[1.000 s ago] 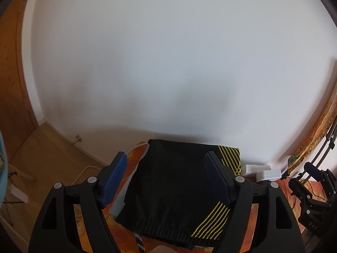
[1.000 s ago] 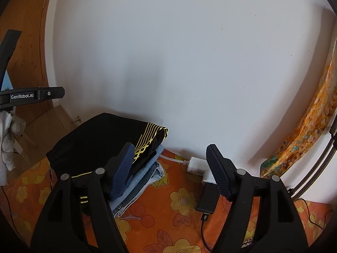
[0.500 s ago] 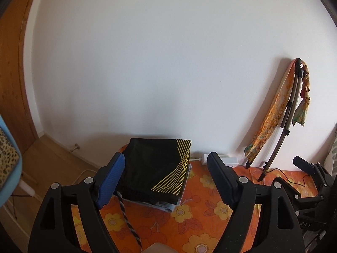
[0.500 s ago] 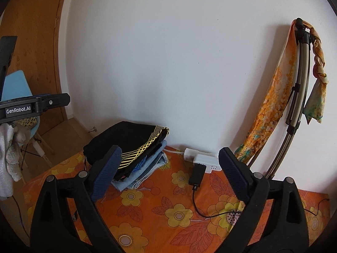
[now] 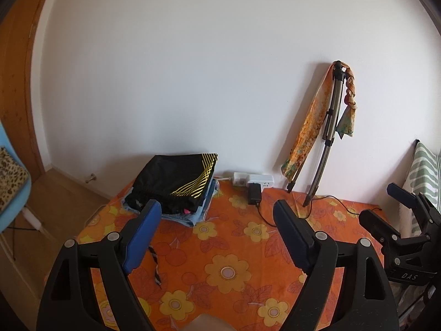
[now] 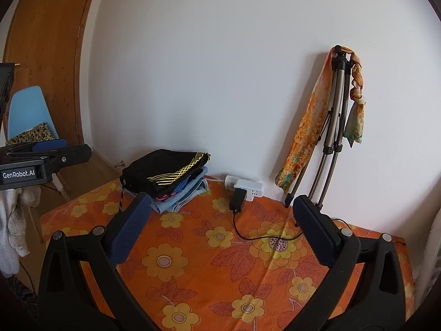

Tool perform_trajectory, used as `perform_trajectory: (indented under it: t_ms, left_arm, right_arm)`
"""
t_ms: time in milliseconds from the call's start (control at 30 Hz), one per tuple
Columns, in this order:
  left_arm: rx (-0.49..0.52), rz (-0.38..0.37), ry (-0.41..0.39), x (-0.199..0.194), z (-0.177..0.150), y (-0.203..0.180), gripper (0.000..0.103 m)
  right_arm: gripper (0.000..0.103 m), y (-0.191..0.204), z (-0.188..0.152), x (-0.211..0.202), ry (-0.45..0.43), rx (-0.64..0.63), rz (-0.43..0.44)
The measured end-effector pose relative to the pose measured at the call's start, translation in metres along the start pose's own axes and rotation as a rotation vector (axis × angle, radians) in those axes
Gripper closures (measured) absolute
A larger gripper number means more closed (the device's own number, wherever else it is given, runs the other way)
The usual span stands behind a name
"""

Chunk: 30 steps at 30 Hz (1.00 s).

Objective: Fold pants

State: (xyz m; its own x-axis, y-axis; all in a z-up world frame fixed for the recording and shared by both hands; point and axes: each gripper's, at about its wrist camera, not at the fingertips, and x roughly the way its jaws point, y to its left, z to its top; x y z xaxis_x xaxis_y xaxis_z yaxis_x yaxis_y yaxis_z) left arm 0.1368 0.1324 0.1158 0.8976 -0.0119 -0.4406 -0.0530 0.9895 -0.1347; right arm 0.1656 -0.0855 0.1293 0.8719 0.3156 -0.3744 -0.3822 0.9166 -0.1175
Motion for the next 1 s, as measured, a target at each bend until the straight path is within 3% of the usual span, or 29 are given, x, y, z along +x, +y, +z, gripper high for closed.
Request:
perform_trajectory:
  t_ms: [333,633,833,1000]
  left_arm:
    - [-0.011,0.035,0.029,-0.010,-0.055,-0.016,0.019]
    - [0.056,0.131,0.031,-0.007,-0.073,-0.030,0.018]
    - [0.039,0.099,0.086,0.002,-0.080,-0.029,0.014]
    - [0.055,0.123,0.096,0.007,-0.083,-0.029,0.014]
  right_arm:
    - [0.000,-0.008,-0.040,-0.040,-0.013,0.015,-0.008]
    - [0.000,-0.026,-0.074,-0.027,0.038,0.046,-0.003]
    - [0.000,-0.031,-0.098,-0.016,0.084,0.050,-0.020]
    - [0.000,-0.032,-0.109,-0.012,0.120,0.043,-0.021]
